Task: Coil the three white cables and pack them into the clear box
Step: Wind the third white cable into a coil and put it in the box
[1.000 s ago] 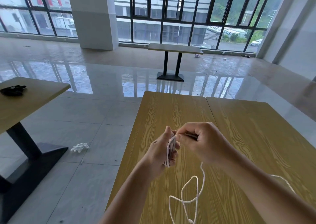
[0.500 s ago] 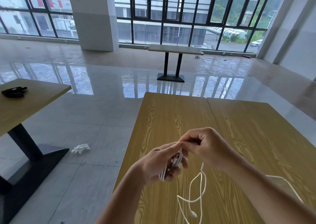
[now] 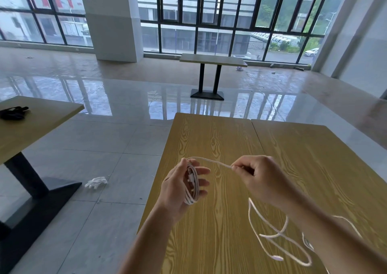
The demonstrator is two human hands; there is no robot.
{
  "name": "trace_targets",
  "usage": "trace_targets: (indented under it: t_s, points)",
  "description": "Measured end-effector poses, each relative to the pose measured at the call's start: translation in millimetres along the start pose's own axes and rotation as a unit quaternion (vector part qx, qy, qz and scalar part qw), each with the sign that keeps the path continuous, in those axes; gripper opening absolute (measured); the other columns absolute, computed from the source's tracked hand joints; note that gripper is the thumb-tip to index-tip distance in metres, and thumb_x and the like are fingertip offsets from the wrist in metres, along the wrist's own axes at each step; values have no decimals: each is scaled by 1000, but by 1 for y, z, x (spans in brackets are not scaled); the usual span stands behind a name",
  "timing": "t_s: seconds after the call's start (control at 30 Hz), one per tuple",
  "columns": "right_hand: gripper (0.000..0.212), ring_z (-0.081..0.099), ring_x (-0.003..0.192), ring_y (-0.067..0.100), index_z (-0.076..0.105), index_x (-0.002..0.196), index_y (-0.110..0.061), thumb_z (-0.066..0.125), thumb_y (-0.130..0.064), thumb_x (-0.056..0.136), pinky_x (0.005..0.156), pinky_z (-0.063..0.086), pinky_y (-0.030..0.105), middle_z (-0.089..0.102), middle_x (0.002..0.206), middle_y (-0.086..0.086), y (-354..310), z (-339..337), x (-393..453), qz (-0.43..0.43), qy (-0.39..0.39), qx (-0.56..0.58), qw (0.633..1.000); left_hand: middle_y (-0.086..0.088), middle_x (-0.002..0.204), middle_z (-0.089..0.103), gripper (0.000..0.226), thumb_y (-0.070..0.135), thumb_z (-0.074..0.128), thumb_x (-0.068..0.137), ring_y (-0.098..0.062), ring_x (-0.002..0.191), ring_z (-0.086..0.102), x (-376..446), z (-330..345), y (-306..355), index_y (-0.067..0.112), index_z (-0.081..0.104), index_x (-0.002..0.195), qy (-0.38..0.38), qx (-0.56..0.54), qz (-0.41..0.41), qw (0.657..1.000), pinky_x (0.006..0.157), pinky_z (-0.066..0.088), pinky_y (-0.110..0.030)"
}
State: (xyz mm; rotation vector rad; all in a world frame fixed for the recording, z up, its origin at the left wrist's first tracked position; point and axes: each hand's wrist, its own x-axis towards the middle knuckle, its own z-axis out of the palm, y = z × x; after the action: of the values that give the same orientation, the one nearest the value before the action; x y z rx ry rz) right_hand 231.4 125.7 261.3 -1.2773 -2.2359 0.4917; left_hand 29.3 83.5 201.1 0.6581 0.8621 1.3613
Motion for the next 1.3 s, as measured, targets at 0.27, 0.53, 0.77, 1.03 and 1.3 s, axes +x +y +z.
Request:
trace_targets:
  t_s: [0.27,0.53,0.77,1.03,1.3]
  points:
    - [22,51,48,0,72,82,-18,59,-24,98,50,37,15,61,58,-9,-9,25,-2,-12,-72,-35,997,-22,102,73,40,37,34,106,-34,93,71,10,13,-4,9,60,117,109,-65,18,992,72,60,-46]
    - [24,47,48,4,69,78,-18,56,-22,98,48,39,21,64,63,2,-13,41,-10,-3,-136,-2,991,-14,89,64,42,42,36,104,-28,76,68,17,14,-8,12,64,109,148,-179,-43,972,64,55,-42]
    - [23,49,50,4,73,89,-13,56,-24,99,52,44,22,68,70,5,-15,37,-18,-11,-191,6,982,-4,65,48,35,41,38,104,-13,49,42,30,-6,-5,13,57,97,215,-198,-21,956,44,36,-25]
    - [20,48,47,5,73,97,-24,54,-25,100,48,43,22,60,61,-5,-25,9,-19,-32,-210,16,977,-5,75,43,35,38,34,105,-15,59,42,37,-25,3,11,55,99,294,35,3,955,52,40,-31]
    - [18,46,45,4,73,89,-23,57,-20,99,47,39,19,55,54,-9,-35,-5,0,-64,-94,40,993,-8,82,51,43,49,31,104,-17,67,49,18,16,1,18,62,104,112,174,-59,977,52,46,-29]
